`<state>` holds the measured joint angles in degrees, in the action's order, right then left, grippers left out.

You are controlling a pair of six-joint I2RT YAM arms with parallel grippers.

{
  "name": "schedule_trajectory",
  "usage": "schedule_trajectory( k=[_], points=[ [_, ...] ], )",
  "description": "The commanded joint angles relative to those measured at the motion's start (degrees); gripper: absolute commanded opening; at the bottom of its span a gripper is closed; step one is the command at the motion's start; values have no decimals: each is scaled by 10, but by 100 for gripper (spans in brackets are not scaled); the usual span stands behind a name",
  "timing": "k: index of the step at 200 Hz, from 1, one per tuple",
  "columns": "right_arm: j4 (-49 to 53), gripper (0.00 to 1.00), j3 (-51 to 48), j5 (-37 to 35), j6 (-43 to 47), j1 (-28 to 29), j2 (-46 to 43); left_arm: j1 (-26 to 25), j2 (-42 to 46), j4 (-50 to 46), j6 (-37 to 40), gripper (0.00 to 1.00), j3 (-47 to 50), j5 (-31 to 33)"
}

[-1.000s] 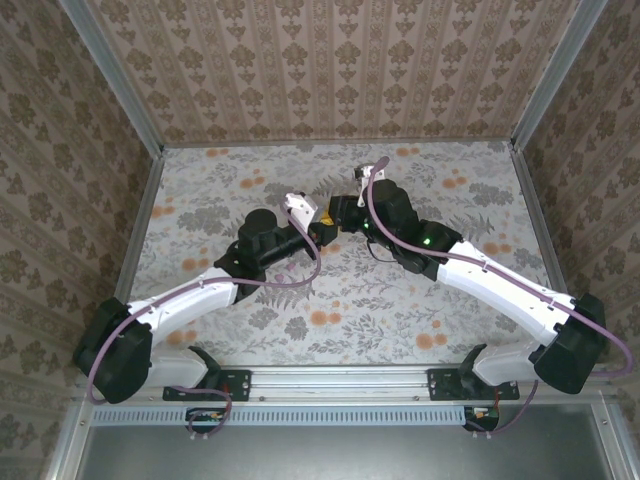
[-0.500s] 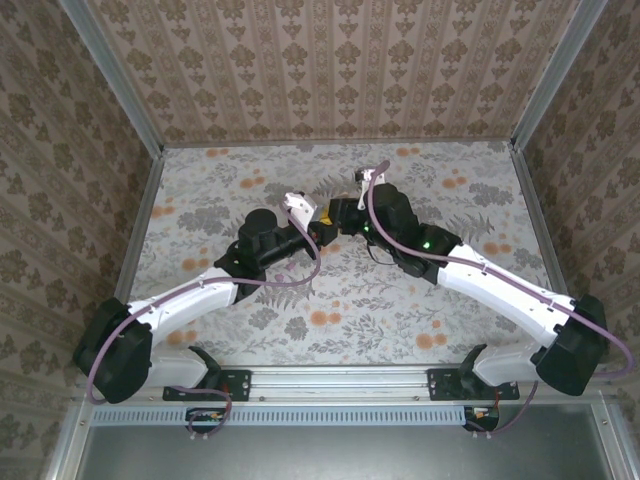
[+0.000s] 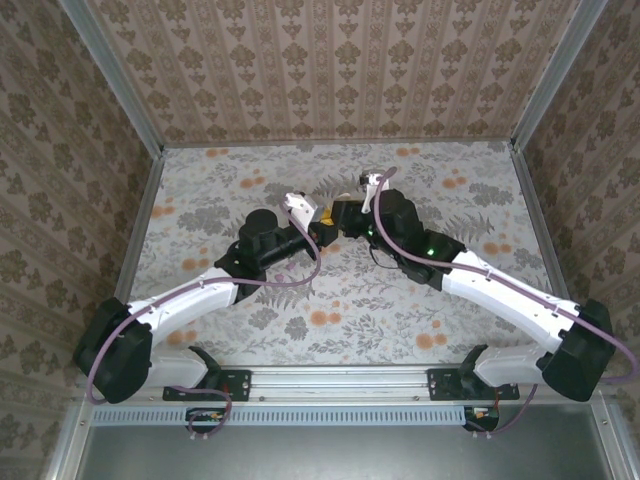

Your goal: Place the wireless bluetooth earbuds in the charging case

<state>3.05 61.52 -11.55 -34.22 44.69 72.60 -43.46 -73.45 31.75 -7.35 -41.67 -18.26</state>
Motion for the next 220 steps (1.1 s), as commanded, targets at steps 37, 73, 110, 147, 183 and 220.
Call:
schedule_trajectory(
  k=[37, 73, 110, 147, 183, 220],
  points=[
    [26, 30, -16, 17, 27, 4, -15, 1, 9, 41, -9, 5, -16, 3],
    [33, 31, -12, 15, 27, 3, -13, 1, 9, 39, -7, 5, -17, 1],
    [42, 32, -6, 13, 31, 2, -10, 1, 9, 39, -4, 5, -16, -1],
    [56, 33, 7, 21, 40, 2, -1, 1, 11, 41, 4, 5, -16, -4],
    [62, 34, 4, 20, 40, 2, -3, 0, 12, 40, 6, 5, -15, -4],
    [66, 36, 10, 18, 40, 1, -1, 1, 12, 41, 5, 5, -14, -4]
  ],
)
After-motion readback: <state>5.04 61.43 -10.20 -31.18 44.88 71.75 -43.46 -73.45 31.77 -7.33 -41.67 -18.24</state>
